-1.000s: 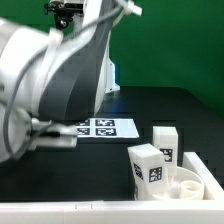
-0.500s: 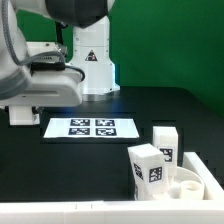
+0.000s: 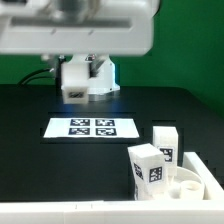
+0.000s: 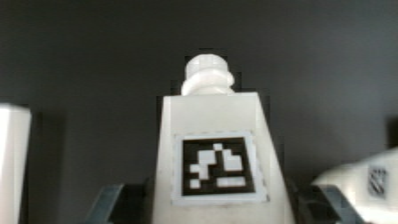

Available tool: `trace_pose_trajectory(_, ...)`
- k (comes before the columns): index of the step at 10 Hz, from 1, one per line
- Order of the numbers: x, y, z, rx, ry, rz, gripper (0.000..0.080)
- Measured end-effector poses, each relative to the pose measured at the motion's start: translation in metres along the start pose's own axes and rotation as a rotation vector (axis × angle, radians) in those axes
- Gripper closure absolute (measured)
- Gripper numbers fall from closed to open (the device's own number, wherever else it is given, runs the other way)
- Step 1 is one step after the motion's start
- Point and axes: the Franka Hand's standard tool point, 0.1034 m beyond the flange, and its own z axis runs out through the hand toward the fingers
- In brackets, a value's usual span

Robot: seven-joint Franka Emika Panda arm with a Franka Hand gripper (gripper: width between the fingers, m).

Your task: Assemble stool

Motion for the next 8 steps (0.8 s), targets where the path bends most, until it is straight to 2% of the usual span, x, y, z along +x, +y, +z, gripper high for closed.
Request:
trace_pose_trajectory(1,-0.006,0.016,0.015,0.006,0.088,0.033,0.0465)
trace_pose_trajectory(2,-0.014,0.017,0.020,0.012,0.094,0.043,0.0465)
trace_pose_trajectory(3,-0.002,0.016,0.013,-0.001,0.182,0.036,0.0465)
trace_pose_trajectory(4,0.002,0.012,0.008,-0.006,0.274,0.057,0.0465)
trace_pose_trajectory(5,0.004,-0.018,-0.008,0.003,0.352,0.087,0.0465)
trace_pose_trajectory(6,0.011,-0.052,-0.030,0.028,0.447,0.122,0.0465)
trace_pose_trajectory(7,0.017,-0.075,-0.046,0.046,0.556,0.143,0.0465)
trace_pose_trajectory(8,0.013,-0.078,-0.044,0.050,0.606,0.137,0.0465)
